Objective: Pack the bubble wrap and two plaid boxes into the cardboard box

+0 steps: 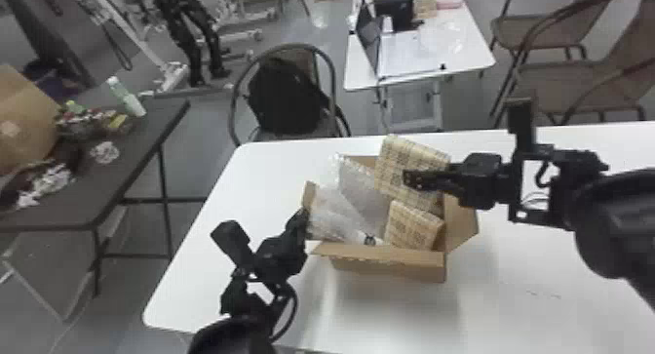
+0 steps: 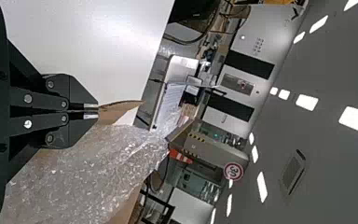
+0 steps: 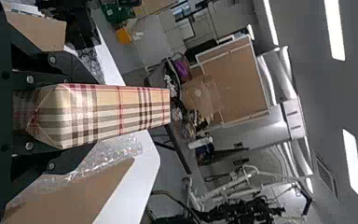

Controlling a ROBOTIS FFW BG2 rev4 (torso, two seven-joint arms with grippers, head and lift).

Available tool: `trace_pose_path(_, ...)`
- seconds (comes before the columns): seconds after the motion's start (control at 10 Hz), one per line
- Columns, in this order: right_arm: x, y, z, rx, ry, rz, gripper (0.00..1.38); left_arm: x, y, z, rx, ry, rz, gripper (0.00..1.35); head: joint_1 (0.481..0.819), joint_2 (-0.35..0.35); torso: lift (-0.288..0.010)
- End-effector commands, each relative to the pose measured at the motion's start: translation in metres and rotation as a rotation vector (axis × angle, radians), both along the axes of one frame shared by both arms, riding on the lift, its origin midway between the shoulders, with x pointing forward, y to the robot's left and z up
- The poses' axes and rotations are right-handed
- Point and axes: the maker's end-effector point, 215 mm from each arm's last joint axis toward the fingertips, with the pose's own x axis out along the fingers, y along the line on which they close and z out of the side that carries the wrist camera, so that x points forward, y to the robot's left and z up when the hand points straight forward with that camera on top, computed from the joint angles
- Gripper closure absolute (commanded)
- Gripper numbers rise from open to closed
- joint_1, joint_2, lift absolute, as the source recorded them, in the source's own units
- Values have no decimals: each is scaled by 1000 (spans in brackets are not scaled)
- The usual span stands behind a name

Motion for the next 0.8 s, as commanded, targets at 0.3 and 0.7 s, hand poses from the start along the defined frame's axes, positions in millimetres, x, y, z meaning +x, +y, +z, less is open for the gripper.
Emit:
trace_pose_path(0.3, -9, 33, -34, -21, 93, 121, 99, 2, -8, -3, -6, 5, -11, 1219, 695, 350, -71)
trace_pose_path(0.7, 30, -44, 20, 74, -35, -95, 188, 2, -5, 1, -9, -8, -4, 1219, 695, 350, -71)
